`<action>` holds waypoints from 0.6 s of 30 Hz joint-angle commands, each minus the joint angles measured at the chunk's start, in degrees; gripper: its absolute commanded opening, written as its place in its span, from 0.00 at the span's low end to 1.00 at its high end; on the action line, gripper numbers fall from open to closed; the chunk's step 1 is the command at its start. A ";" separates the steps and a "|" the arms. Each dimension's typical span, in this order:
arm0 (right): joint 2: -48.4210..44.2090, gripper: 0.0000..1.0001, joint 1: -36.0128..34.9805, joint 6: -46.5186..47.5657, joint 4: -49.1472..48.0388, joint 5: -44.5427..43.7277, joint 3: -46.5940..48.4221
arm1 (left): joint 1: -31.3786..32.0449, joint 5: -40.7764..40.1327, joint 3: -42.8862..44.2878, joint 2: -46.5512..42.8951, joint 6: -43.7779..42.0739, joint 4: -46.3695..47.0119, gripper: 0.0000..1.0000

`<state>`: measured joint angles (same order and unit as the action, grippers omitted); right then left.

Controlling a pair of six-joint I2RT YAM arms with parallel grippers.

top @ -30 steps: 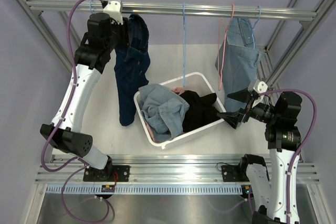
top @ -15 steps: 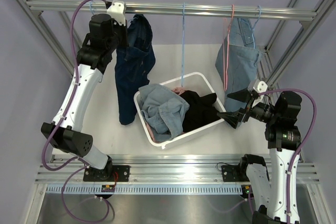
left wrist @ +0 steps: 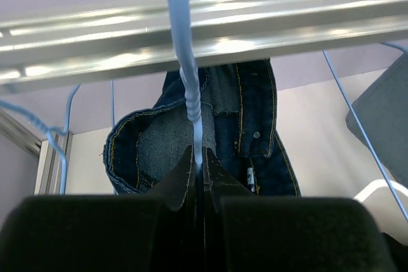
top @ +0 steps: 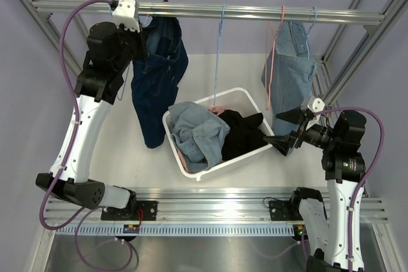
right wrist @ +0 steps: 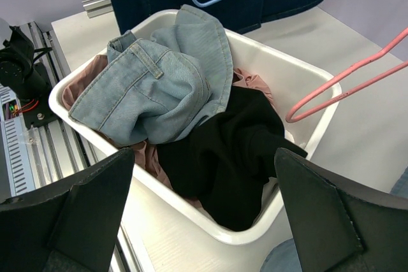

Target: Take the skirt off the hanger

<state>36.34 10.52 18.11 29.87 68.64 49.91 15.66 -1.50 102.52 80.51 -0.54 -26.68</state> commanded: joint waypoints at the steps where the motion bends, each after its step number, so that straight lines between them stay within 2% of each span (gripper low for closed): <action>1: 0.23 0.99 0.46 0.70 0.19 1.06 1.95 | -0.19 1.15 -1.44 -4.22 0.27 10.41 0.00; 5: 0.58 0.99 0.37 2.01 0.89 1.49 2.03 | -0.19 3.60 -5.83 -7.81 0.27 10.86 0.00; 9: 2.60 0.99 0.29 4.04 4.05 5.35 3.96 | -0.19 6.51 -12.61 -15.81 2.12 11.47 0.00; 13: 8.81 0.99 -0.24 7.62 11.15 6.86 11.50 | -0.19 7.74 -15.50 -21.70 3.17 8.75 0.00; 15: 12.07 0.99 -3.30 11.06 20.00 3.11 16.95 | -0.19 7.83 -18.49 -24.68 3.96 7.78 0.00; 17: 16.82 0.99 -7.95 12.92 23.73 -1.82 25.30 | -0.10 7.39 -21.55 -29.43 4.57 6.47 0.00; 18: 18.23 0.99 -14.94 12.48 24.70 -8.37 27.50 | -0.19 7.04 -22.27 -30.92 4.84 5.77 0.00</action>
<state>51.29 4.54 26.46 46.35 69.45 69.67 15.66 4.40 81.38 55.16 2.50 -27.29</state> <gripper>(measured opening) 0.993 0.031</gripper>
